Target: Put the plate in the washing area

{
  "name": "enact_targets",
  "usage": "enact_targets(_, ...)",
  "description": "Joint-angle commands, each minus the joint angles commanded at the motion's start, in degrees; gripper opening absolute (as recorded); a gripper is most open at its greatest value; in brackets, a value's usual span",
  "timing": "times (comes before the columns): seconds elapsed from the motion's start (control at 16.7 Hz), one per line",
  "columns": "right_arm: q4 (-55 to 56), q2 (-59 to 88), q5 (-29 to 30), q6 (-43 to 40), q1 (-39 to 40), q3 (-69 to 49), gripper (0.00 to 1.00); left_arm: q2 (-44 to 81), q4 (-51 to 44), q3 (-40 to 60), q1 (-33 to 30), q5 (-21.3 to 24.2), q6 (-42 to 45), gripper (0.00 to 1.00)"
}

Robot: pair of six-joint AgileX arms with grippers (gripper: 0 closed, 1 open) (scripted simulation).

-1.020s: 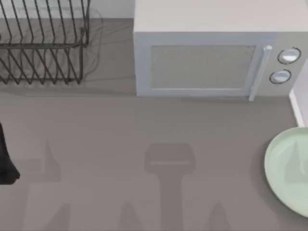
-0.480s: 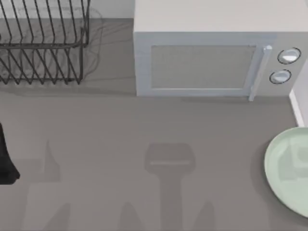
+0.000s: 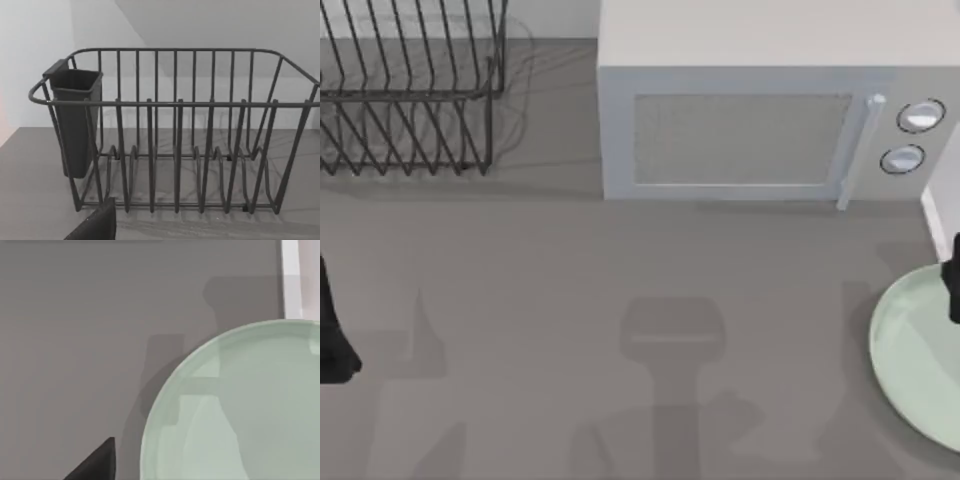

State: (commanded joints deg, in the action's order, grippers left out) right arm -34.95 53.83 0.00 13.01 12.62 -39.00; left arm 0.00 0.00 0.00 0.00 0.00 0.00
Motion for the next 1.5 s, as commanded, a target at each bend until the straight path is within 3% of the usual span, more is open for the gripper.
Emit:
enact_targets(0.42, -19.96, 33.59, 0.0, 7.43, 7.21, -22.28, 1.0, 0.0, 0.0, 0.0, 0.0, 0.0, 0.0, 1.0)
enact_targets(0.72, -25.88, 43.13, 0.0, 9.64, 9.34, -28.88, 1.0, 0.0, 0.0, 0.0, 0.0, 0.0, 0.0, 1.0)
enact_targets(1.14, -24.89, 43.53, -0.01, 9.6, 9.09, -28.12, 1.0, 0.0, 0.0, 0.0, 0.0, 0.0, 0.0, 1.0)
enact_targets(1.5, -9.66, 49.92, 0.02, 9.83, 9.36, -20.35, 1.0, 0.0, 0.0, 0.0, 0.0, 0.0, 0.0, 1.0)
